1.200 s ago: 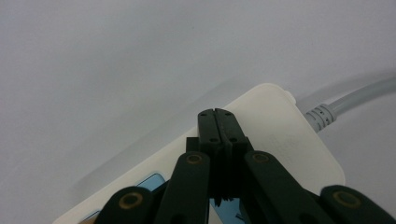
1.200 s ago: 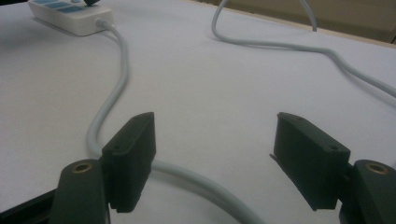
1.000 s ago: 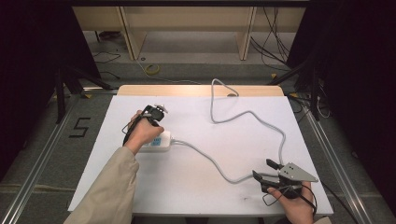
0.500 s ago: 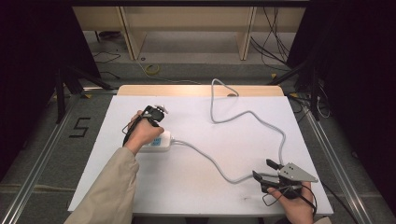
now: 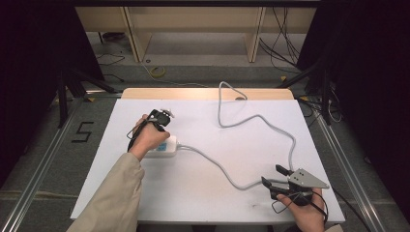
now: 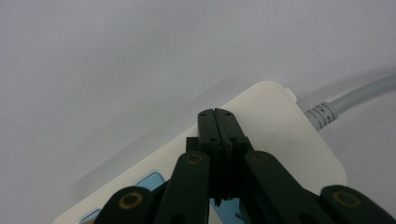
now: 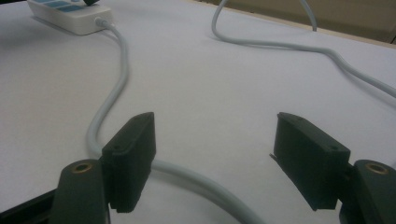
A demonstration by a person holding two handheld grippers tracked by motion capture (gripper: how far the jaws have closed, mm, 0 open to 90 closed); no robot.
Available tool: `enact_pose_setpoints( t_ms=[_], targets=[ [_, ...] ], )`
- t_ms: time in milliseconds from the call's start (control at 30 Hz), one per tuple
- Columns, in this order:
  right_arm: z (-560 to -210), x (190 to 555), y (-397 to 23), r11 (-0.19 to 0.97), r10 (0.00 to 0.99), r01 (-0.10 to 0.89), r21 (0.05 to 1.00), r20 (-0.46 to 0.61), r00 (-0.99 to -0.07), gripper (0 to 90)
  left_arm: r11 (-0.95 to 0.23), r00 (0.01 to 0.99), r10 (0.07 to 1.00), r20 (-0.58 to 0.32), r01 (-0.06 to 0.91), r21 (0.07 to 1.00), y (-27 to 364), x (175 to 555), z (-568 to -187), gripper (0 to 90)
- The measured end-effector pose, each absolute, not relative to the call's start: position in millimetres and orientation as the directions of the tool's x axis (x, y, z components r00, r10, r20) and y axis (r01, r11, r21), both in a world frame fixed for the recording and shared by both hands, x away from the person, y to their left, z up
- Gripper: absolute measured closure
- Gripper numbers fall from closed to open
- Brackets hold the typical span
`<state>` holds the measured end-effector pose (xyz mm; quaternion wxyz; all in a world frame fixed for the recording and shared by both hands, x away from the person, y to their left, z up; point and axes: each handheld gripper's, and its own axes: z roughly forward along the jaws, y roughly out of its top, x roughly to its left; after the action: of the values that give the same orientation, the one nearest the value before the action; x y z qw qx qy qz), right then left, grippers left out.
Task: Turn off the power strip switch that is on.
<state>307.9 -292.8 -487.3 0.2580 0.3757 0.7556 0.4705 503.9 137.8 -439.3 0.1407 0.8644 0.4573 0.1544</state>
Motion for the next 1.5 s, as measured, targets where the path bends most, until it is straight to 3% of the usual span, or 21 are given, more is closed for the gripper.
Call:
enact_pose_setpoints(
  t_ms=[667,1500],
  targets=[
    [-487.5,308.0,-293.0,0.27,0.812,0.325,0.906,-0.033,-0.583,30.5,-0.54,0.534,0.835,0.133,0.749,0.384,138.8,505.1,-438.6,89.7],
    [-487.8,308.2,-293.3,0.271,0.812,0.327,0.905,-0.034,-0.582,30.5,-0.494,0.511,0.853,0.102,0.73,0.473,144.5,501.7,-423.6,89.3]
  ],
)
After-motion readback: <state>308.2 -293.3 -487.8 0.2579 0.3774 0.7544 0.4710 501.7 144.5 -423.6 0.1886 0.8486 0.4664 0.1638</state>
